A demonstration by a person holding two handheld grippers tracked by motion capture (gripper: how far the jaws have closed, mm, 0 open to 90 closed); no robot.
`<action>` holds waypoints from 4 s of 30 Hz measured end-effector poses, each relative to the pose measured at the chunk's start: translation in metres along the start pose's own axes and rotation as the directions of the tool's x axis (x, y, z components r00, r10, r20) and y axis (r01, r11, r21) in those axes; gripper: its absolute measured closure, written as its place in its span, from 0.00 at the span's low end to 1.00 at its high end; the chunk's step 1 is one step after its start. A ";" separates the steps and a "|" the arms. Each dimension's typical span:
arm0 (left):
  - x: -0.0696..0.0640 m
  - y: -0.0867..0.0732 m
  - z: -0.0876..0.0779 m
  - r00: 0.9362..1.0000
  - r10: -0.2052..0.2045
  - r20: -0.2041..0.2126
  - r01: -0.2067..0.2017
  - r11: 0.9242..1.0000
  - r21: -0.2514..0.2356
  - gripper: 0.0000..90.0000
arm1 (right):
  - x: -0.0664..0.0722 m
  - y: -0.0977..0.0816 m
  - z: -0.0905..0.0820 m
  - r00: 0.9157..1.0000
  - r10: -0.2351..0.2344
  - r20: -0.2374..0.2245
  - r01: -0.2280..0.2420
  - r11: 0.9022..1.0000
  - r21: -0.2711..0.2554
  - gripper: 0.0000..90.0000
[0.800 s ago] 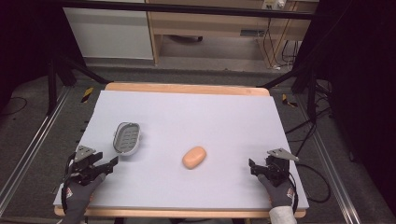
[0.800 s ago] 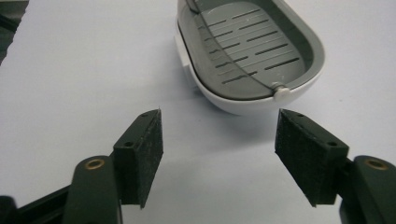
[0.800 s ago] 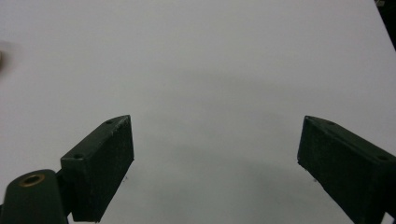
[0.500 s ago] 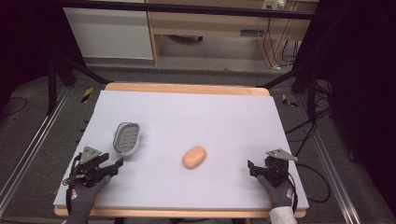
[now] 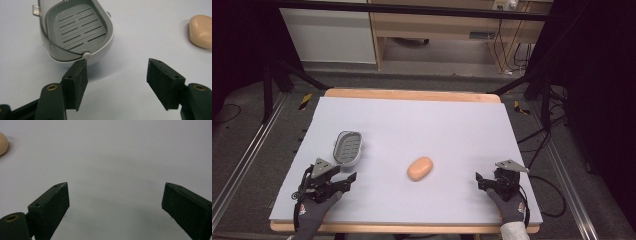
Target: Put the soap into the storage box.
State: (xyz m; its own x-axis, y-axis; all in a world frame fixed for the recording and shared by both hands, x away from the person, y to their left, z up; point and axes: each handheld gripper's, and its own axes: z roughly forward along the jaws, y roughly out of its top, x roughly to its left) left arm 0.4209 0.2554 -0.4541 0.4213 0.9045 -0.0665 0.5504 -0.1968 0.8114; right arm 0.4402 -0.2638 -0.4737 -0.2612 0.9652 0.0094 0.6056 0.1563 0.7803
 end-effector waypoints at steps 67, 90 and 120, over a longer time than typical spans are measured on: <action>-0.133 0.083 0.095 0.954 0.222 0.200 -0.240 0.969 0.066 0.24 | 0.009 0.007 0.002 1.000 -0.025 -0.008 0.025 1.000 -0.004 0.07; -0.158 0.072 0.132 0.941 0.260 0.219 -0.296 0.942 0.155 0.24 | 0.009 0.007 0.003 0.999 -0.030 -0.013 0.030 1.000 0.005 0.07; -0.159 0.066 0.147 0.940 0.257 0.226 -0.302 0.933 0.197 0.35 | 0.009 0.007 0.003 1.000 -0.027 -0.014 0.027 1.000 0.011 0.07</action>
State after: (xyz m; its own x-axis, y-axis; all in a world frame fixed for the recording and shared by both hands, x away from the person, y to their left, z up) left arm 0.4964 0.0433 -0.4748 0.7004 0.7136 0.0143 0.5281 -0.5317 0.6621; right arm 0.4441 -0.2531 -0.4699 -0.2882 0.9576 -0.0029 0.6068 0.1849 0.7730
